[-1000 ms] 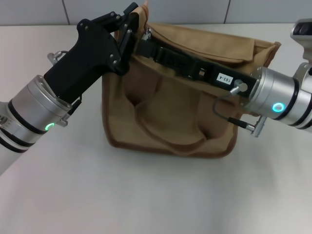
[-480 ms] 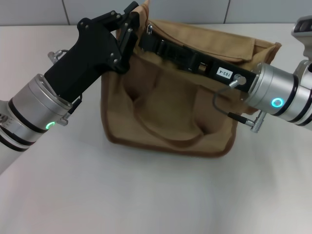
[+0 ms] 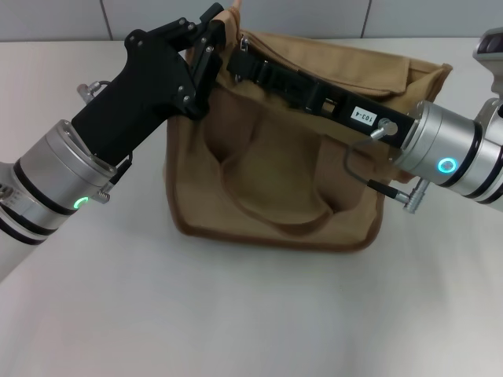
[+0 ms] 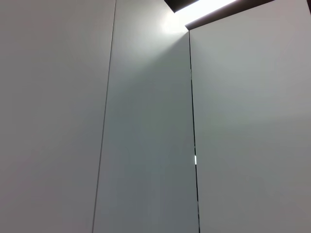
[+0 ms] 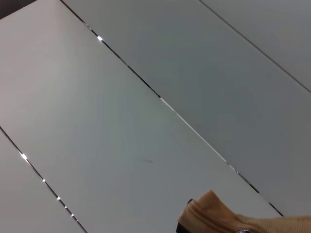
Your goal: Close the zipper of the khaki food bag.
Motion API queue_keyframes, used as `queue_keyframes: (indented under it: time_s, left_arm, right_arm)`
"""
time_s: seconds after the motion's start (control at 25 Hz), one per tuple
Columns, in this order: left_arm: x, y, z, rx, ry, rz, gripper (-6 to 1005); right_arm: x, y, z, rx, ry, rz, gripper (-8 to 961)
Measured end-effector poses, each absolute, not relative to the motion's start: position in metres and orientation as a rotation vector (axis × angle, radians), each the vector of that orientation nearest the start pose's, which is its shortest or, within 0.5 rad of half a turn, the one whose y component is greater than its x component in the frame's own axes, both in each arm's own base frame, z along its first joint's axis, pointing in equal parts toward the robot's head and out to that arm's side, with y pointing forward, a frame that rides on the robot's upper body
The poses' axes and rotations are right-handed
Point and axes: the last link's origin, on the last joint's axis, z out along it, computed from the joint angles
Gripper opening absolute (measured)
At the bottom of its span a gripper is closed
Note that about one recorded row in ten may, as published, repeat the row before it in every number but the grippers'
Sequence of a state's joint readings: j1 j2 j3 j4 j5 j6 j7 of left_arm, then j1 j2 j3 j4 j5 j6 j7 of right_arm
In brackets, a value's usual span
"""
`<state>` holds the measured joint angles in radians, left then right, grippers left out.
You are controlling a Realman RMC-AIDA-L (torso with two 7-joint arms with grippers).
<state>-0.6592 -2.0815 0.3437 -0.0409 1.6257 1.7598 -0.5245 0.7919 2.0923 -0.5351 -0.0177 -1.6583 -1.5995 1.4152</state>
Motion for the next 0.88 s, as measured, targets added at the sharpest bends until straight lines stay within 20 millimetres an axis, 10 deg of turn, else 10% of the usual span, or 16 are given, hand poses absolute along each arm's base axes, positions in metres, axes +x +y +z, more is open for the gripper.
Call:
queue_keyframes:
  time_s: [0.4, 0.56, 0.88]
  left_arm:
    - [-0.1996, 0.316, -0.0297, -2.095, -0.137, -1.466, 117]
    - [-0.1997, 0.3156, -0.03, -2.096, -0.138, -1.467, 119]
    - [-0.2008, 0.3155, -0.0299, -2.092, -0.142, -1.462, 123]
  right_arm:
    - [0.1609, 0.3396, -0.0603, -2.531, 1.108, 1.602, 479]
    - [0.1591, 0.3393, -0.0601, -2.546, 1.083, 1.602, 284]
    - [0.161, 0.3365, -0.0586, -2.536, 1.054, 1.621, 341]
